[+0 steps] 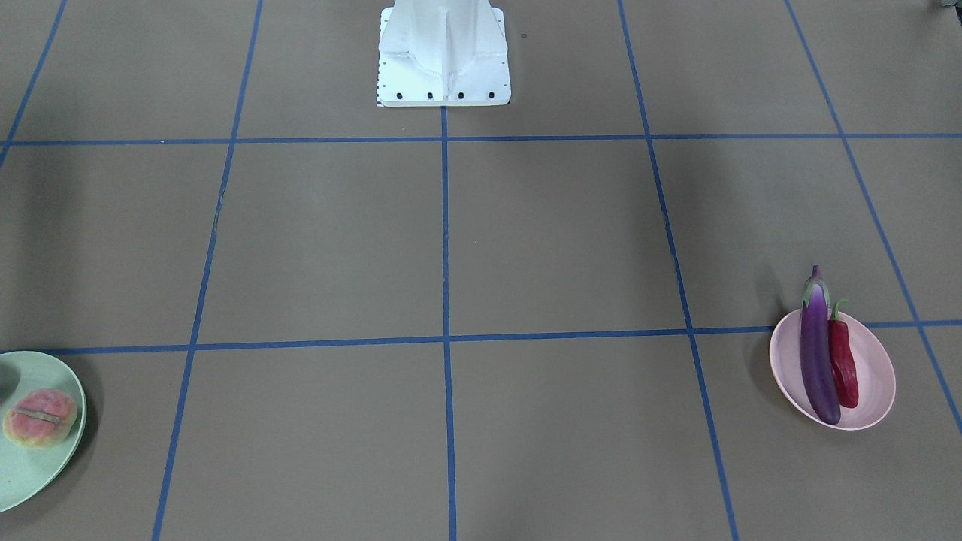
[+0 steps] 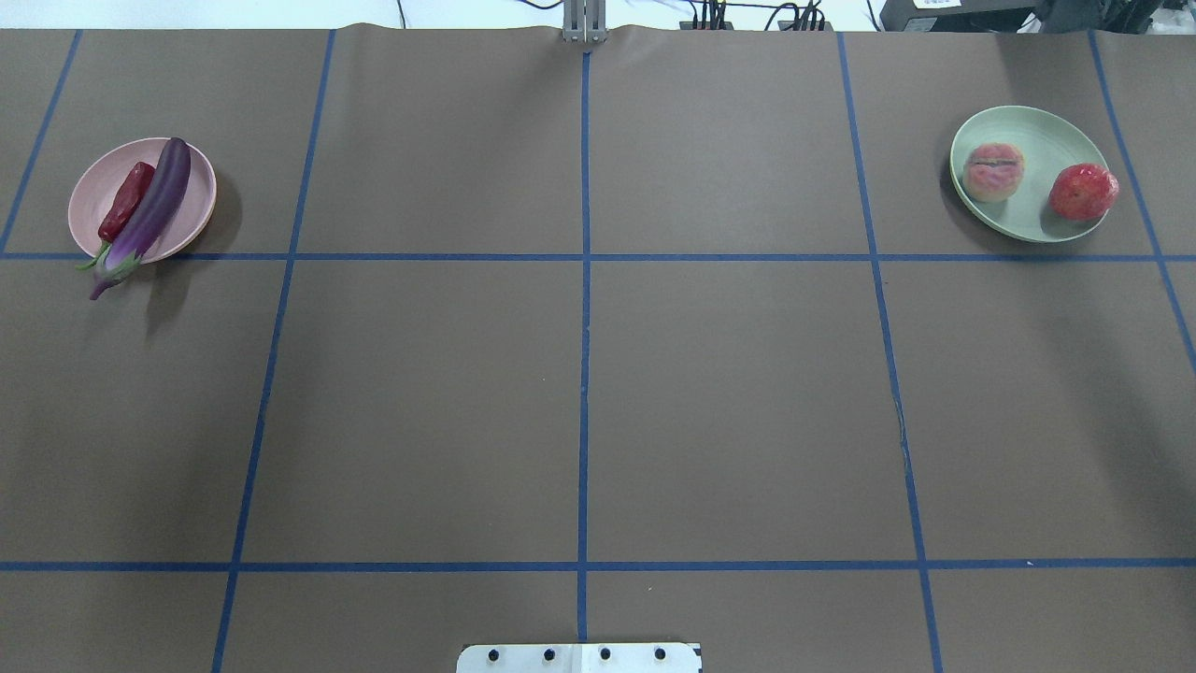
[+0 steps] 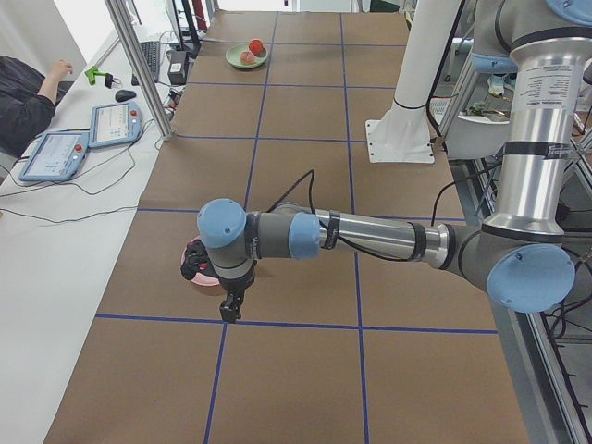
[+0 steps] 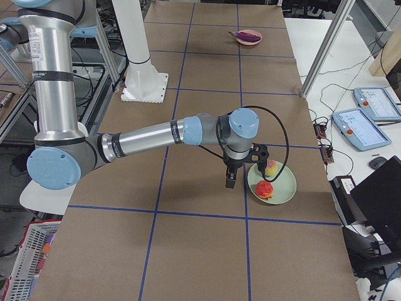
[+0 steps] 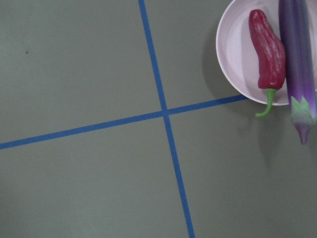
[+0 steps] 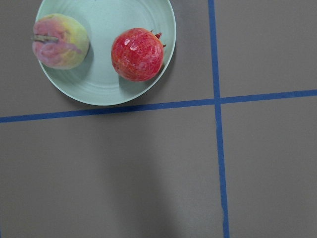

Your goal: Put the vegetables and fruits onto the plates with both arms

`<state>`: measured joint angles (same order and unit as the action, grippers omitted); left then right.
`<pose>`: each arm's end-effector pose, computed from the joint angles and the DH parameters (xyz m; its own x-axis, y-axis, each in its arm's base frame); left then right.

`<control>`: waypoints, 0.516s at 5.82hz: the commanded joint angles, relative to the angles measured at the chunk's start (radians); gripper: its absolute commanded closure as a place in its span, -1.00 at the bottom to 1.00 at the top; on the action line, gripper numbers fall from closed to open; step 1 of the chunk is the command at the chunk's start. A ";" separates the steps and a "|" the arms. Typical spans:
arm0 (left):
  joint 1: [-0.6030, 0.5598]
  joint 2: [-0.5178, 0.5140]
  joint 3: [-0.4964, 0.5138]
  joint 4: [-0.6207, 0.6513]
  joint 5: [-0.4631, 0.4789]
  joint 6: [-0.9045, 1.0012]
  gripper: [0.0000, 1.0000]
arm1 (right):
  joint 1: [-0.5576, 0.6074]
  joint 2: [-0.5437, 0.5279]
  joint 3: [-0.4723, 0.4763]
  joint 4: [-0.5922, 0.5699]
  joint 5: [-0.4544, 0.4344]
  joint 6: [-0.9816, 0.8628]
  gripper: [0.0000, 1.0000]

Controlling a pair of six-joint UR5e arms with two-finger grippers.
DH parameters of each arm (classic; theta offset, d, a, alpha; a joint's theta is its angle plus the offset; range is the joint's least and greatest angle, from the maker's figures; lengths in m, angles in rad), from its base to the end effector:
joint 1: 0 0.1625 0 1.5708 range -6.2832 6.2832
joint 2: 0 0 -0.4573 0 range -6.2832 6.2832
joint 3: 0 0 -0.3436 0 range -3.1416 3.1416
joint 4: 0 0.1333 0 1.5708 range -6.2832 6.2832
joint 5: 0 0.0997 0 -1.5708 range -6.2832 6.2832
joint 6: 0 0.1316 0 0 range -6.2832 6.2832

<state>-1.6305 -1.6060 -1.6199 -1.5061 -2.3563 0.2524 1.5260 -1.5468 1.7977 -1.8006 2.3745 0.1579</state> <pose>-0.0676 -0.4568 0.6817 0.6991 0.2218 -0.6797 -0.1187 0.9735 0.1956 0.0186 -0.4467 0.6236 0.6911 0.1114 0.7141 -0.0647 0.9936 -0.0923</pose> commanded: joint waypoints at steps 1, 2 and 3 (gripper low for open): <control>-0.003 0.069 0.021 -0.148 0.064 0.004 -1.00 | 0.040 -0.048 -0.004 -0.002 -0.001 -0.111 -1.00; 0.000 0.052 0.028 -0.164 0.121 -0.008 -1.00 | 0.058 -0.058 -0.004 -0.003 0.009 -0.144 -1.00; 0.006 0.028 0.022 -0.154 0.140 -0.034 -1.00 | 0.062 -0.071 -0.009 -0.003 0.018 -0.147 -1.00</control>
<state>-1.6295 -1.5611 -1.5963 -1.6572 -2.2460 0.2386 1.5793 -1.6049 1.7916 -1.8035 2.3844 0.0268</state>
